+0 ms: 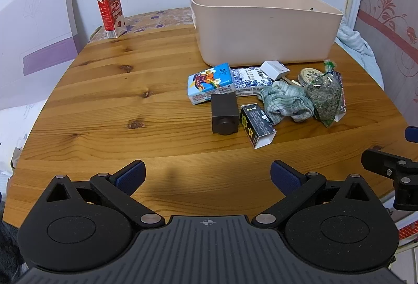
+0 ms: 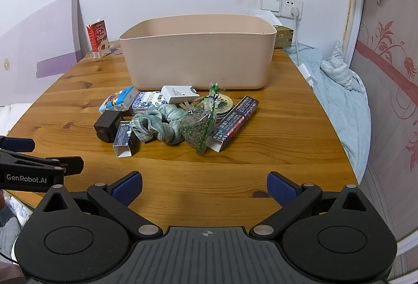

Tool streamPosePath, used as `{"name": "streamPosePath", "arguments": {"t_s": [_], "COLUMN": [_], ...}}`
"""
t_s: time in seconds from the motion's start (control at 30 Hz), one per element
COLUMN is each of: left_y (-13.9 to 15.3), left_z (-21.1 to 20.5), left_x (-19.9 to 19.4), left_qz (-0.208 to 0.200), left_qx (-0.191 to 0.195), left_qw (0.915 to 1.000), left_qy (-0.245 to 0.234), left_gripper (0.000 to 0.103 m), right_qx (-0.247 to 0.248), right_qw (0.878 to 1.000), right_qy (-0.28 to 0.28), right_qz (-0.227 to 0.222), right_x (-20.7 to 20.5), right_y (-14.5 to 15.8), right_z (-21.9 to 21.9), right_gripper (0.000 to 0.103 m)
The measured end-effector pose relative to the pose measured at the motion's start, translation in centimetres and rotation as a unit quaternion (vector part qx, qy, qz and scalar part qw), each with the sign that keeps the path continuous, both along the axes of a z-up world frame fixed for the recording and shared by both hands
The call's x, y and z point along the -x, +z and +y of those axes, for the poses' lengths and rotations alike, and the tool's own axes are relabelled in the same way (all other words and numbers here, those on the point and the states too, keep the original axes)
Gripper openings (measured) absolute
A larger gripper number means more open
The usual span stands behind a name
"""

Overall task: Organize objects
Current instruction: 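Move both grippers toward the cluster of items on the table, then grasp the black cube box with the left gripper while the right grasps the green herb bag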

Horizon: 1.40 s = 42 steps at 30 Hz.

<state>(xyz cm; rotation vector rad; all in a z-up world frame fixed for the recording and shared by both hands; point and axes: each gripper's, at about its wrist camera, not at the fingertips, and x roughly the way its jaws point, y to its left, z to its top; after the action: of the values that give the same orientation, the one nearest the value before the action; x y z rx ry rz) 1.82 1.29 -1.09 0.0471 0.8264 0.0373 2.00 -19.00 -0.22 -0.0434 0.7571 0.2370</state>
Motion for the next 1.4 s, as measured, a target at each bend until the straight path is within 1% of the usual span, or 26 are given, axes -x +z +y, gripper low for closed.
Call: {"name": "streamPosePath", "arguments": {"t_s": [0.5,0.83,1.03,1.2,1.27,1.33,1.4], "left_y": [-0.5,-0.6,-1.1,-1.7,-2.0,-2.2,-2.3], "left_z": [0.5,0.9,1.2,1.2,1.5,1.7,1.8], "left_x": [-1.1,-2.1,-3.4,-4.7,-5.3,-6.0,-6.5], "left_qz": [0.01,0.002,0.004,0.001,0.006,0.01,0.012], "left_qx": [0.002,0.012,0.018,0.013,0.02,0.026,0.027], "left_qw": [0.9999,0.9999,0.9998,0.9998,0.9997,0.9995,0.9995], "left_qy": [0.002,0.003,0.004,0.012,0.013,0.013,0.01], "left_gripper": [0.103,0.103,0.103,0.103,0.103,0.103,0.103], "right_qx": [0.014,0.029,0.023,0.007,0.001,-0.008,-0.015], "right_qw": [1.0,0.999,0.999,0.999,1.0,0.999,0.999], "right_qy": [0.004,0.013,0.018,0.013,0.012,0.011,0.01], "right_qz": [-0.002,-0.029,-0.029,-0.031,-0.028,-0.028,-0.027], "right_x": [-0.6,-1.3,-2.5,-3.7,-4.4,-5.0,-5.6], "right_y": [-0.4,-0.4,-1.0,-1.4,-1.6,-1.7,-1.7], "right_z": [0.6,1.4,1.6,1.3,1.1,1.0,1.0], "right_gripper": [0.103,0.103,0.103,0.103,0.103,0.102,0.096]}}
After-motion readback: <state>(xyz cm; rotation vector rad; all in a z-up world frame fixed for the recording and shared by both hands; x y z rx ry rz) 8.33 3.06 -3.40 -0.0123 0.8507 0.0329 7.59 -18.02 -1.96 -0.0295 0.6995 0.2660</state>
